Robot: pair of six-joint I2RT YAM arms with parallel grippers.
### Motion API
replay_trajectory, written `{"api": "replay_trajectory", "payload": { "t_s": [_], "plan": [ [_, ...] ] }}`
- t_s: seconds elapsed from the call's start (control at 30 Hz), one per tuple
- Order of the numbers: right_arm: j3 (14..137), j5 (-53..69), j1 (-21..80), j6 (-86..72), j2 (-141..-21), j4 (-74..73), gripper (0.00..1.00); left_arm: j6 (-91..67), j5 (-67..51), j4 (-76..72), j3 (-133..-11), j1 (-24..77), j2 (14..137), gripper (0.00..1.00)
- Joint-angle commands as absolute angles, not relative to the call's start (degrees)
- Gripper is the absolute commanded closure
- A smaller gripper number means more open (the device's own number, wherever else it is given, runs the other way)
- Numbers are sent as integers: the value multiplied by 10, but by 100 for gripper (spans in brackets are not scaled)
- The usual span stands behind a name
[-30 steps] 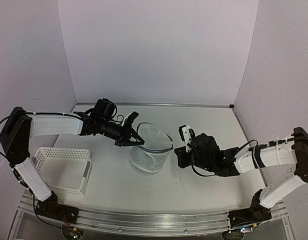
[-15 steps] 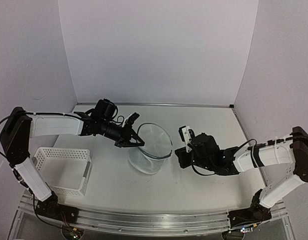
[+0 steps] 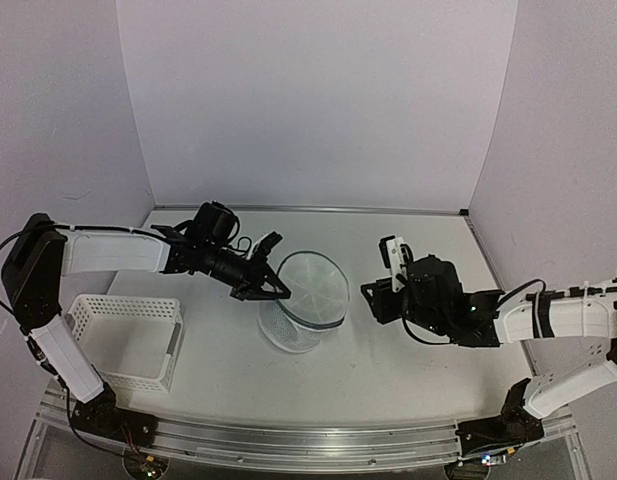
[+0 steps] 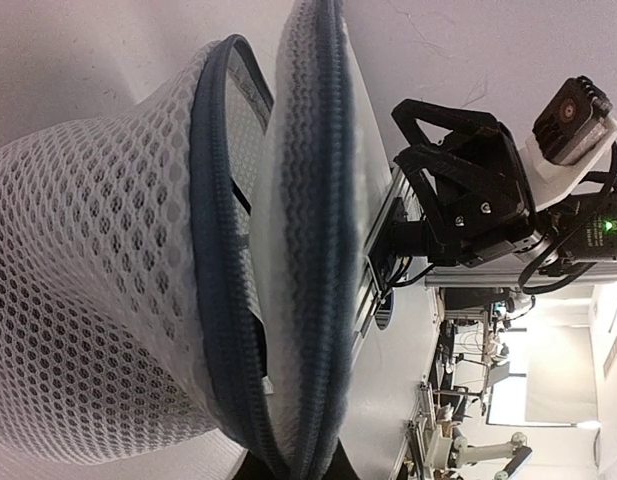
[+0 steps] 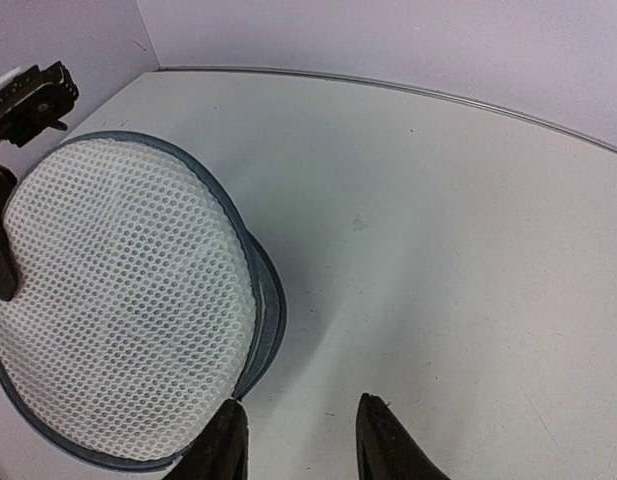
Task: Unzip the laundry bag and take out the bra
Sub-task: Place the laundry bag at the center of the board.
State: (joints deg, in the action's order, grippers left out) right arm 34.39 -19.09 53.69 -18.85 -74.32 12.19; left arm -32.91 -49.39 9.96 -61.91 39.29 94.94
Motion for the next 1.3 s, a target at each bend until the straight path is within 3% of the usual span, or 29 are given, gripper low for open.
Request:
{"api": "replay_trajectory", "payload": {
  "t_s": [0.0,0.27,0.67,0.97,1.27],
  "plan": [
    [351,-221,536,-182,-700,107,56,-359,-506,20,-641,401,952,100],
    [334,-262,529,-196,-641,87,40,-458,-478,-113,-620,410,960,100],
    [324,-278,529,-204,-610,68,38,-611,-438,-354,-615,432,1012,100],
    [321,-280,528,-205,-589,55,38,-661,-424,-430,-647,446,1094,100],
    [322,-262,528,-207,-599,54,37,-671,-414,-434,-572,449,1060,100]
  ]
}}
